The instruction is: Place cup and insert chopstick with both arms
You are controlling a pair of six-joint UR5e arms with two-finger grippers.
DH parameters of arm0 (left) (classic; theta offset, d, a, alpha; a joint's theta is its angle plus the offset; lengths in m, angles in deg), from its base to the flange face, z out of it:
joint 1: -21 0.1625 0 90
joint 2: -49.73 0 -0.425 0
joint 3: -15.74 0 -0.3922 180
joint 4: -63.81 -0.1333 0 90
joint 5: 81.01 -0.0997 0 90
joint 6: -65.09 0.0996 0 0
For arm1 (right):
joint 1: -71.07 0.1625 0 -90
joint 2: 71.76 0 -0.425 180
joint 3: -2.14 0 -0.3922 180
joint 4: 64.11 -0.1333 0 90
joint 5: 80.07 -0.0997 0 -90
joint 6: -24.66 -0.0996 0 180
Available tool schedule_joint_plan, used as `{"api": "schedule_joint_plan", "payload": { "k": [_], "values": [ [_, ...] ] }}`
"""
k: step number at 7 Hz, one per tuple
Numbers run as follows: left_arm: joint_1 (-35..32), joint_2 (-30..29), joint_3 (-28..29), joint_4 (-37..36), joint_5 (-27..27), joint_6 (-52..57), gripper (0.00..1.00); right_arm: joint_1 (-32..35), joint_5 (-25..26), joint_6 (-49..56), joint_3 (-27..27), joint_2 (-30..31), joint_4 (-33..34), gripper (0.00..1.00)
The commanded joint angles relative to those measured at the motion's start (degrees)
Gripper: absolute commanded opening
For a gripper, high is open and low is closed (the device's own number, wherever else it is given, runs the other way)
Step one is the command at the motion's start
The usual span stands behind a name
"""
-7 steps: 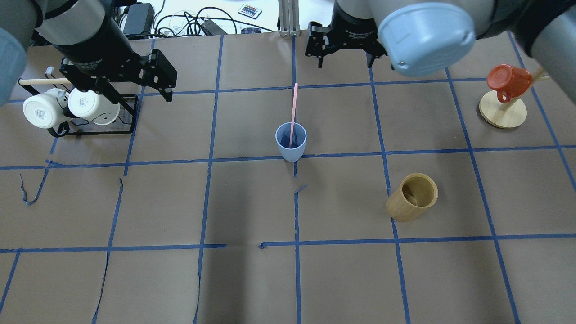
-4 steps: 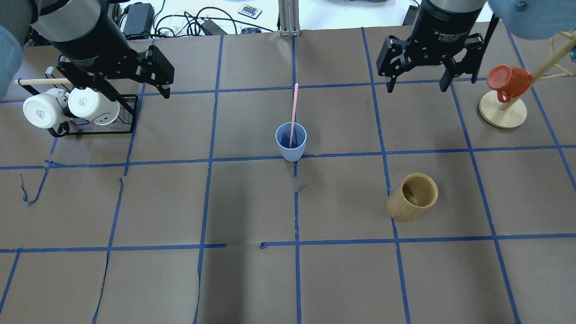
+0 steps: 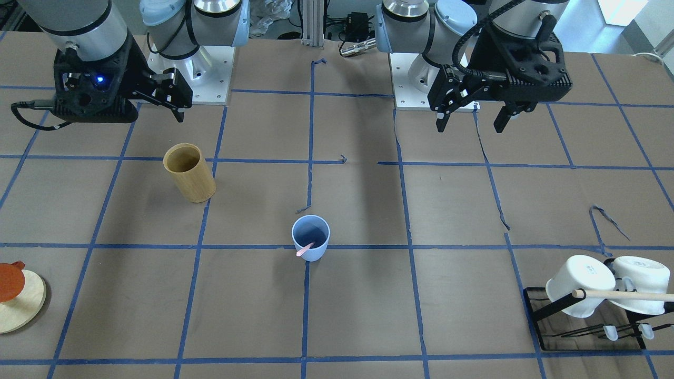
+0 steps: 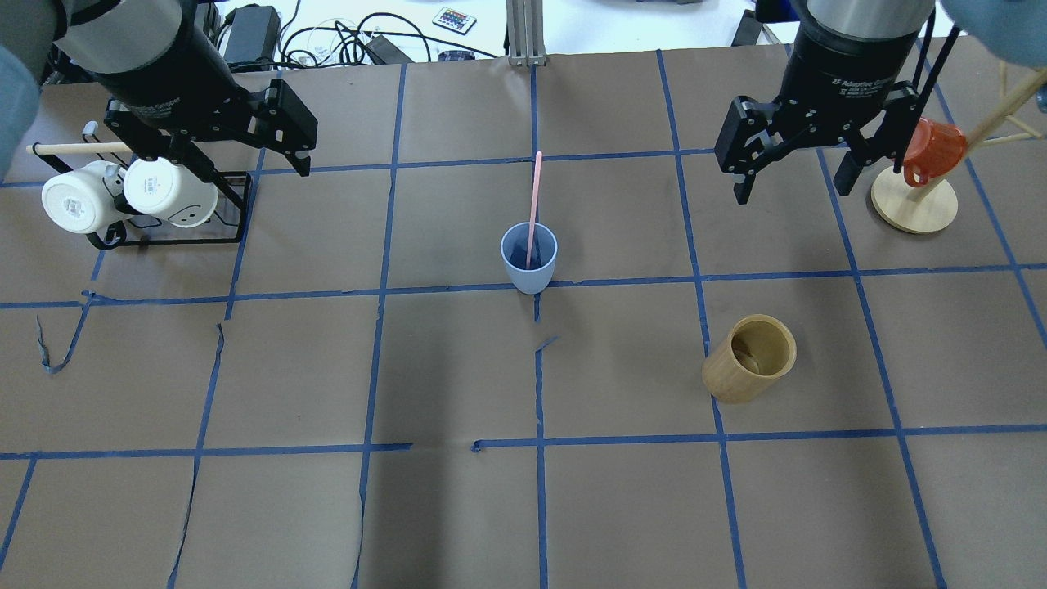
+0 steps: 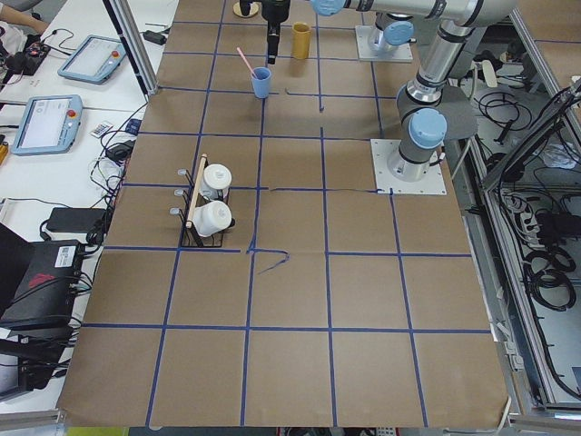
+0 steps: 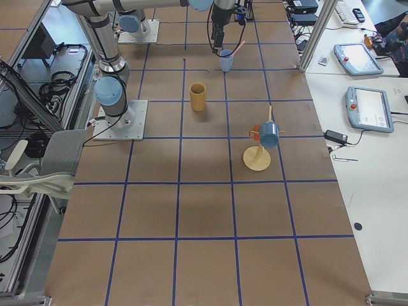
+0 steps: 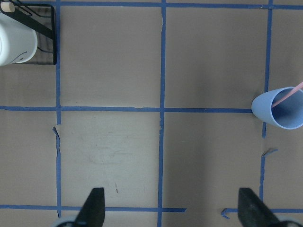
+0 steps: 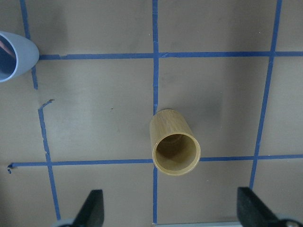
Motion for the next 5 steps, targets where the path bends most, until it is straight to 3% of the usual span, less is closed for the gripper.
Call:
{"api": "schedule_joint_plan", "payload": {
  "k": [1,3,5],
  "values": [
    [0.07,-0.03,0.00,-0.01,-0.53,0.14,1.00,-3.25,-3.29,1.65,0.32,0.39,3.95,1.00],
    [1.47,0.23,-0.08,0.07,-0.88,0.58,1.00,-2.83,-3.15,0.79,2.86,2.92,4.33,1.00],
    [1.39,0.15,0.00,0.07,-0.53,0.23,1.00,-2.74,-1.65,-1.75,6.73,4.08,9.23,1.00]
  ]
}}
